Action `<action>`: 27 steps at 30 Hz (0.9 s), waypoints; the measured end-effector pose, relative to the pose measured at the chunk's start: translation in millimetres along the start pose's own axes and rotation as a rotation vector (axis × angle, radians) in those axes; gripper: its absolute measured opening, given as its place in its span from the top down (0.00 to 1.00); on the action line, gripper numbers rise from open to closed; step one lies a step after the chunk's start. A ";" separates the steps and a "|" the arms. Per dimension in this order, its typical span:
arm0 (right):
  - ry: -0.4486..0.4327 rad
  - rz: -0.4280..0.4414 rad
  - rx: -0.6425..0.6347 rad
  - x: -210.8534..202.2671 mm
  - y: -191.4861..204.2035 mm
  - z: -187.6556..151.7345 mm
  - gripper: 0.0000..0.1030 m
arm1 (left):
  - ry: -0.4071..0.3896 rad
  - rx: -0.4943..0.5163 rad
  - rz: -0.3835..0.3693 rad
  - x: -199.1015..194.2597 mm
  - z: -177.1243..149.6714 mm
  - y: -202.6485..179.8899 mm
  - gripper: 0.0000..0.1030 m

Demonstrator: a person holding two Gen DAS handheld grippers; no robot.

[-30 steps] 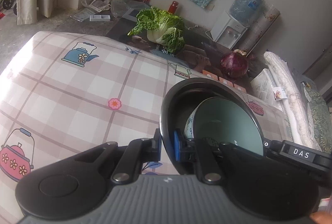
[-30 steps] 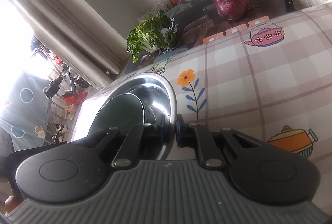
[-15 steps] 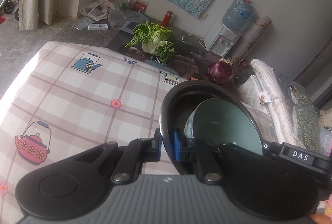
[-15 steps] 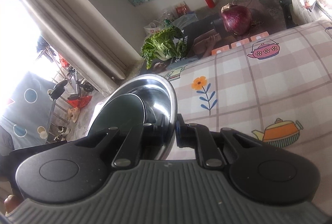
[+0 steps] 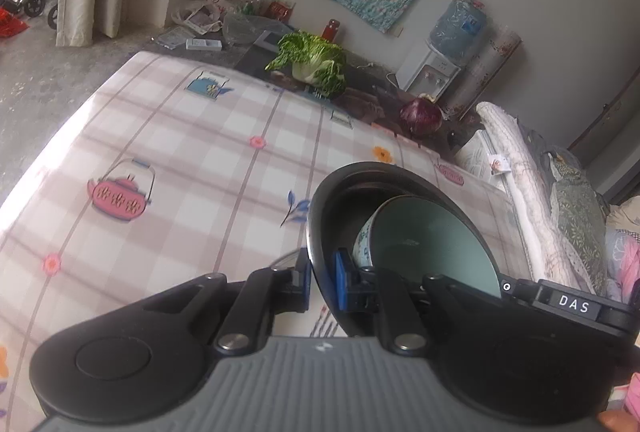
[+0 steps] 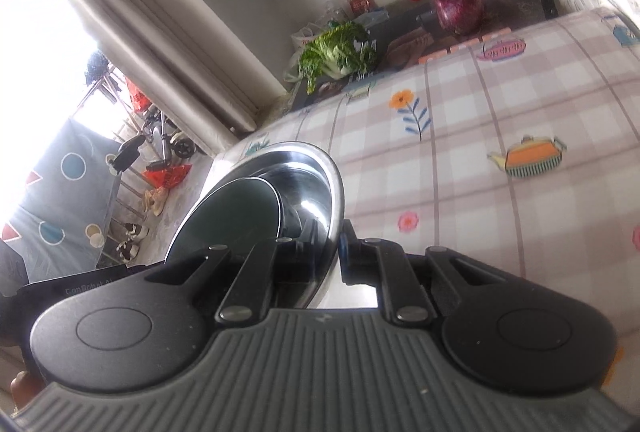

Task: Organize plates and bowls
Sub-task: 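Lift the nested steel and teal bowls by the rim with both tools, then lower the nested bowls onto the white plate and open both tools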

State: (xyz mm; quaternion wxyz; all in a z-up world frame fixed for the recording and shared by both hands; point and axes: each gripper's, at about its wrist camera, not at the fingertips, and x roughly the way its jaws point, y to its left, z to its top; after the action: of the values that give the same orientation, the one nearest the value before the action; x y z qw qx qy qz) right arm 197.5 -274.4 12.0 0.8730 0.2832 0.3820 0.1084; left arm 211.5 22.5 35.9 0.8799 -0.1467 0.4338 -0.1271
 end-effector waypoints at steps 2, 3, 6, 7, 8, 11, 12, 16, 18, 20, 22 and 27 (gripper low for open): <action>0.017 0.000 0.002 -1.6 -0.5 -13.2 0.90 | 0.010 -0.005 0.002 -2.5 -11.2 5.6 0.88; 0.025 -0.002 0.003 -2.2 -1.2 -18.9 0.90 | 0.017 -0.006 0.004 -2.0 -16.5 8.1 0.88; 0.049 -0.014 0.004 -0.5 -3.5 -36.4 0.89 | 0.040 -0.001 0.014 2.6 -32.2 13.9 0.87; 0.057 -0.019 0.005 0.8 -4.9 -41.3 0.89 | 0.048 0.000 0.018 4.8 -35.9 16.0 0.87; 0.066 -0.023 0.006 2.3 -6.3 -45.5 0.89 | 0.056 -0.001 0.022 7.2 -40.8 18.3 0.87; 0.090 -0.037 0.004 8.8 -10.5 -56.6 0.89 | 0.079 -0.001 0.031 13.8 -50.2 24.7 0.86; 0.095 -0.042 0.003 10.9 -11.5 -59.6 0.89 | 0.082 0.002 0.034 15.5 -51.9 25.9 0.86; 0.104 -0.067 -0.022 20.0 -13.6 -68.3 0.88 | 0.084 0.033 0.053 19.6 -56.4 25.9 0.87; 0.108 -0.076 -0.028 22.7 -14.1 -72.0 0.88 | 0.079 0.039 0.051 19.1 -59.0 27.5 0.87; 0.096 -0.079 -0.047 22.4 -13.1 -73.7 0.88 | 0.075 0.047 0.046 17.7 -59.9 27.8 0.87; 0.087 -0.092 -0.072 21.2 -10.2 -74.3 0.88 | 0.060 0.063 0.051 14.9 -60.7 26.0 0.87; 0.067 -0.114 -0.107 15.0 -5.1 -73.4 0.82 | -0.034 0.138 0.075 -4.4 -64.0 16.8 0.72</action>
State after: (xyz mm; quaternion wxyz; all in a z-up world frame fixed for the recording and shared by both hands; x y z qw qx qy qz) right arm 154.2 -242.3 -40.2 0.8784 0.2099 0.4201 0.0882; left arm 159.3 30.2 -4.2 0.8992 -0.0716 0.4143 -0.1213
